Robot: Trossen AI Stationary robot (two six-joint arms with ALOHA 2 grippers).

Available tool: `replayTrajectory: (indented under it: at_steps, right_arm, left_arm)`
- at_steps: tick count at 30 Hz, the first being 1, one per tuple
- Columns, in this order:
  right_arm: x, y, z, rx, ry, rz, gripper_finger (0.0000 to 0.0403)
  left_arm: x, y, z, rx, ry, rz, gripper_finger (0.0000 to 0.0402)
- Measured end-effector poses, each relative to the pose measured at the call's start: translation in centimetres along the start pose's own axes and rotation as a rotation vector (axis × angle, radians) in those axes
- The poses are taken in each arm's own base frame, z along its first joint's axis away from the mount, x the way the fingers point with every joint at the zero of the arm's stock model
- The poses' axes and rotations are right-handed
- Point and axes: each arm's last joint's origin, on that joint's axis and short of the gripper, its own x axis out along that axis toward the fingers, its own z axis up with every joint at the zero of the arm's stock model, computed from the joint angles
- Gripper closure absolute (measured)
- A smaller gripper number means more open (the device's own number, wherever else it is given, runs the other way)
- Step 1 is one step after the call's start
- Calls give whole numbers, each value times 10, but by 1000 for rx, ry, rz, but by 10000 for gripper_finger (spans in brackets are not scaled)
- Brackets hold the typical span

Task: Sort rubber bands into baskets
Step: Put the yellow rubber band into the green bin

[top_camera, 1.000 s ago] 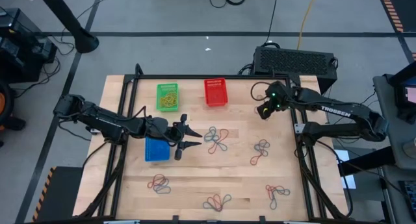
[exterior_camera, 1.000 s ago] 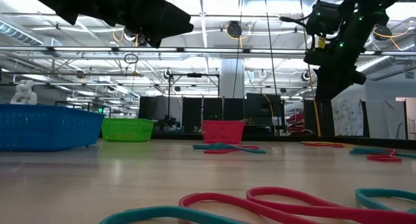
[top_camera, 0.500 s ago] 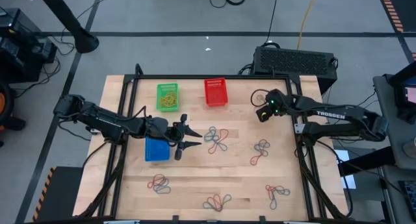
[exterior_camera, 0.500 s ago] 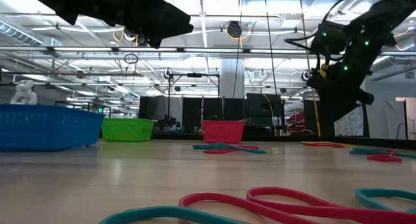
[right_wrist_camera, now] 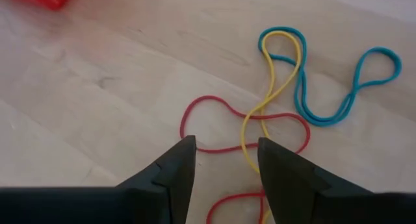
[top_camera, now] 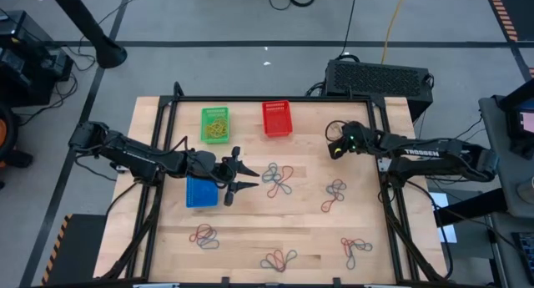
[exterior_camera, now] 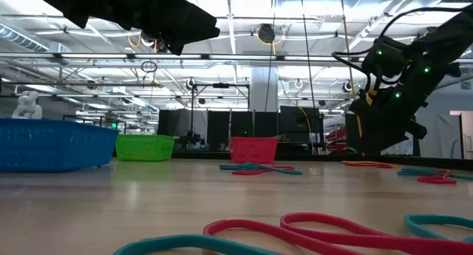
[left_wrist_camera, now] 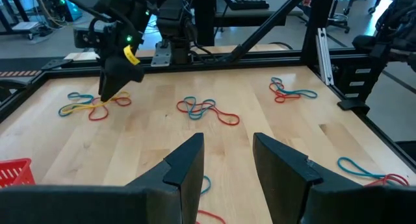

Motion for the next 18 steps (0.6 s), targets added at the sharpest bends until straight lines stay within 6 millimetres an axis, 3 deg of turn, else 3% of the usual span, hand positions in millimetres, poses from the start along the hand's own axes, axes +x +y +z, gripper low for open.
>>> replayTrajectory:
  at_steps: [18]
  right_arm:
    - [30,0,-7,26,0,-112,249]
  left_arm:
    - [0,0,0,0,0,0,260]
